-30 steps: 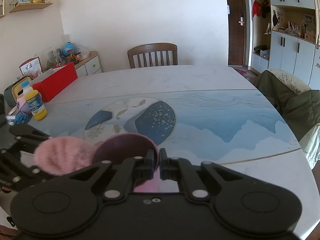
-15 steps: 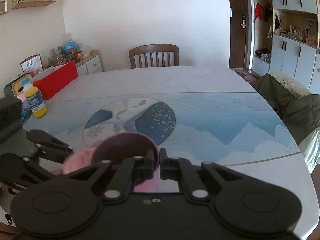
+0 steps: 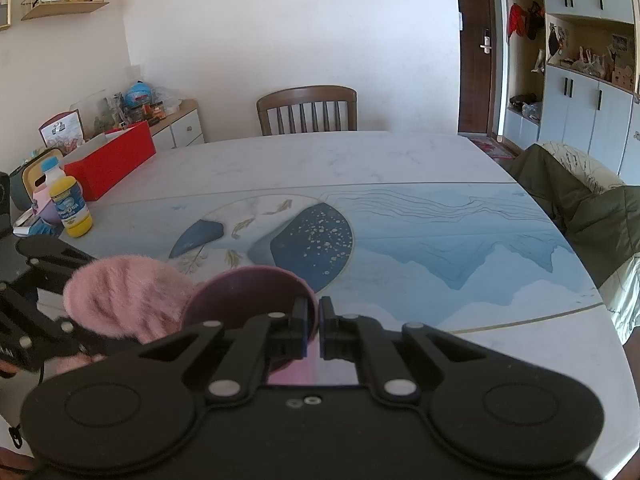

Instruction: Clean container

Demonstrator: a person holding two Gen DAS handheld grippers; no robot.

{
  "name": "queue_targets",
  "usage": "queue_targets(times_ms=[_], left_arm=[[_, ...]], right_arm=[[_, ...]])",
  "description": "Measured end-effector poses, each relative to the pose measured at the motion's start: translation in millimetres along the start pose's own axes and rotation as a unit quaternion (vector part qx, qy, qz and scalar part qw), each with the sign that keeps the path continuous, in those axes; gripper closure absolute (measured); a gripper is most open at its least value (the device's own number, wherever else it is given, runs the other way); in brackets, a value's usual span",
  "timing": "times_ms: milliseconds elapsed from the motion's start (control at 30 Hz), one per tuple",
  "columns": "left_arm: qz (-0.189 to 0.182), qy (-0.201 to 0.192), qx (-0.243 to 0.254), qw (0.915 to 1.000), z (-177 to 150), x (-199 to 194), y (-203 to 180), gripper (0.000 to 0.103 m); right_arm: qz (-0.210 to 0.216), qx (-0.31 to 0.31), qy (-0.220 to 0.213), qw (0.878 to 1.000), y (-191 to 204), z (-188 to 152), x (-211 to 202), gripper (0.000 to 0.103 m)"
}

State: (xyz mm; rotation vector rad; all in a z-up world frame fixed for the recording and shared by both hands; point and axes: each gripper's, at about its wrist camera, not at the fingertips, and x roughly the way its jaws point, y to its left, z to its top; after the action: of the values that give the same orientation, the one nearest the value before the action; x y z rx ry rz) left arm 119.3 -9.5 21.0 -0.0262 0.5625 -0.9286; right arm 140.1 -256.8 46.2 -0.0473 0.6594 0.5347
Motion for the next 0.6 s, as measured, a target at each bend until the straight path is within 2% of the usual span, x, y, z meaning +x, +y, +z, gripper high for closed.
queue_targets(times_ms=[300, 500, 600], left_arm=[[0.019, 0.03, -0.012, 0.9993, -9.2, 23.4, 11.8, 0.081], [0.051, 0.072, -0.028, 0.9957, -24.2, 45.2, 30.3, 0.082], [0.05, 0.073, -0.046, 0.995, -26.8, 44.2, 36.2, 0.082]], right_arm=[[-0.011, 0.001, 0.0, 1.0, -1.0, 0.0, 0.3, 0.098], [-0.004, -0.001, -0.002, 1.0, 1.5, 0.5, -0.8, 0.099], [-0.006, -0.003, -0.002, 1.0, 1.0, 0.4, -1.3, 0.099]])
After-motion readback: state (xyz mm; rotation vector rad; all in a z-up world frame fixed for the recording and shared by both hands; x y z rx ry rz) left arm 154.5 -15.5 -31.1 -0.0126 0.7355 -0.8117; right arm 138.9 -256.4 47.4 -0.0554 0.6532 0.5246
